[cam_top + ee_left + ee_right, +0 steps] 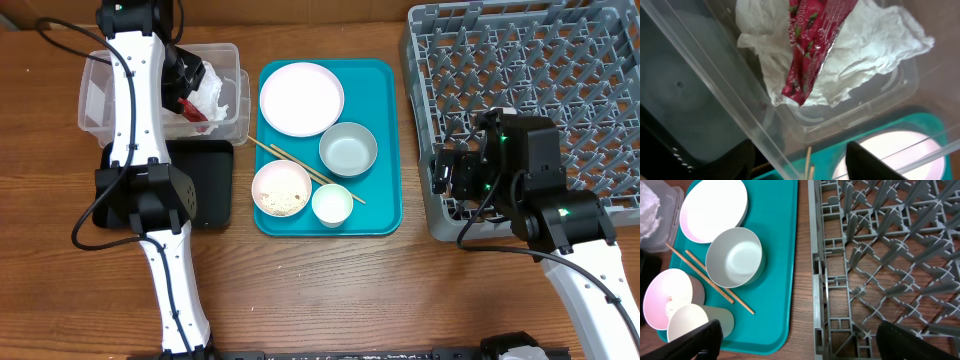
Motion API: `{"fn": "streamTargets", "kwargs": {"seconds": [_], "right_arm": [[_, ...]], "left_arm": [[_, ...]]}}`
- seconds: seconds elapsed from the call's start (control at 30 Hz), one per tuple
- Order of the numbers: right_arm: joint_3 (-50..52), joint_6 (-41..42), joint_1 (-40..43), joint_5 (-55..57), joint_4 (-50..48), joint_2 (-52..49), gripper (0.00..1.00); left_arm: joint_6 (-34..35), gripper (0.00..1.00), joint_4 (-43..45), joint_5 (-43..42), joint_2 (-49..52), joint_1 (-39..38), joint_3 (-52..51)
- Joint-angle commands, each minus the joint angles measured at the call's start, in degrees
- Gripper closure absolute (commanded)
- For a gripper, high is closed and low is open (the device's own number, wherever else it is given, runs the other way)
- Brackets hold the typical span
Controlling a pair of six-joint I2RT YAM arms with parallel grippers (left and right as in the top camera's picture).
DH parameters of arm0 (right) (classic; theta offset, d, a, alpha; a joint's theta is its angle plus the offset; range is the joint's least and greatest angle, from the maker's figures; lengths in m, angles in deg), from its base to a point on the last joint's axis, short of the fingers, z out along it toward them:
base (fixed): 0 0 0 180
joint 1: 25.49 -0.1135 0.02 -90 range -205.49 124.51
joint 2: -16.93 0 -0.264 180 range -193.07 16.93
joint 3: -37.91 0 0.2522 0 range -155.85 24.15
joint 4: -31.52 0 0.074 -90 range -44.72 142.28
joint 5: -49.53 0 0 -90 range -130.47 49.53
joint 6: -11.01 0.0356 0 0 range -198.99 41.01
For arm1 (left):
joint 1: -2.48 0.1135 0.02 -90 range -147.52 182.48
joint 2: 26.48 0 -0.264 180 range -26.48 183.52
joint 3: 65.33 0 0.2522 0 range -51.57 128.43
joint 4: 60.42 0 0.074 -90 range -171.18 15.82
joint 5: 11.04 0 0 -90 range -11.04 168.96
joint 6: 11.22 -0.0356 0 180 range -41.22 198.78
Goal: Sort waste into correct bins and load items into the dishwasher
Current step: 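Carry the red wrapper with the left gripper and drop it into the clear bin, then grasp the white cup on the teal tray with the left gripper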
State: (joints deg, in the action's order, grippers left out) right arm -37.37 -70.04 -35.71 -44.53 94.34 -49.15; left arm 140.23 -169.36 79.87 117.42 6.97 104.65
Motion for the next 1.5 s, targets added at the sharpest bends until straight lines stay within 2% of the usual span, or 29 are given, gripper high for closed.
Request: {"fn": "streamTargets", "kwargs": {"seconds": [0.0, 0.03, 0.13, 0.23, 0.27, 0.3, 0.33, 0.43, 0.57, 0.7, 0.83, 0.9, 1.0, 1.1, 1.13, 1.2, 1.27, 1.33, 1.47], "right_arm": [[-1.5, 0.0, -0.3, 0.1, -0.3, -0.7, 0.00], [-1.5, 0.0, -0.3, 0.1, -0.3, -0.9, 0.00], [-1.5, 0.0, -0.3, 0.1, -0.3, -1.1, 0.00], [-1.5, 0.0, -0.3, 0.1, -0.3, -1.2, 0.00], [-1.5, 0.0, -0.3, 0.1, -0.3, -1.2, 0.00], [-1.5, 0.0, -0.3, 0.1, -0.4, -1.2, 0.00], [-1.5, 0.0, -0.3, 0.1, -0.5, -1.2, 0.00], [-1.5, 0.0, -0.3, 0.0, -0.9, -1.2, 0.00], [-1.5, 0.1, -0.3, 0.0, -0.3, -1.2, 0.00], [-1.5, 0.1, -0.3, -0.2, 1.0, -1.2, 0.00], [-1.5, 0.1, -0.3, -0.2, 1.2, -1.2, 0.00], [-1.5, 0.1, -0.3, -0.1, 1.2, -1.2, 0.00], [-1.5, 0.1, -0.3, -0.1, 1.2, -1.2, 0.00], [-1.5, 0.1, -0.3, -0.1, 1.2, -1.2, 0.00], [-1.5, 0.1, -0.3, -0.2, 1.2, -1.2, 0.00], [-1.5, 0.1, -0.3, -0.2, 1.2, -1.2, 0.00], [-1.5, 0.1, -0.3, -0.2, 1.2, -1.2, 0.00], [-1.5, 0.1, -0.3, -0.2, 1.2, -1.2, 0.00], [-1.5, 0.1, -0.3, -0.2, 1.2, -1.2, 0.00]], "left_arm": [[-2.3, 0.30, 1.3, -2.1, -0.2, -0.1, 1.9], [-5.9, 0.28, 1.8, -3.6, -0.2, -0.1, 3.1], [-23.5, 0.25, 3.3, -12.6, -0.4, 0.0, 8.8], [-46.8, 0.23, 2.8, -30.7, -0.5, -0.2, 16.0], [-52.4, 0.21, 1.1, -34.9, -0.5, -0.3, 18.1], [-56.7, 0.20, -1.7, -37.2, -0.5, -0.5, 20.5], [-57.9, 0.25, -1.7, -37.8, -0.5, -0.8, 22.2], [-58.1, 0.22, -1.6, -38.6, -2.8, -2.0, 22.5], [-58.1, 0.24, -1.7, -38.1, -6.7, -4.6, 21.5], [-58.2, 0.25, -1.7, -32.2, -12.1, -9.0, 16.3], [-56.0, 0.27, -1.7, -21.8, -20.1, -15.4, 3.3], [-51.8, 0.28, -1.7, -14.9, -24.5, -20.5, -6.8], [-46.8, 0.30, -1.7, -10.1, -26.4, -26.0, -16.5], [-44.2, 0.37, -1.4, -6.8, -26.4, -30.0, -24.2], [-42.6, 0.45, -0.5, -4.2, -26.4, -32.1, -30.2], [-42.1, 0.60, 0.9, -3.2, -26.4, -33.4, -35.7], [-42.1, 0.68, 3.0, -3.3, -26.4, -33.8, -40.4], [-42.0, 0.69, 5.1, -3.3, -26.4, -34.0, -44.7], [-41.9, 0.67, 9.9, -3.9, -26.4, -34.1, -51.5]]}}
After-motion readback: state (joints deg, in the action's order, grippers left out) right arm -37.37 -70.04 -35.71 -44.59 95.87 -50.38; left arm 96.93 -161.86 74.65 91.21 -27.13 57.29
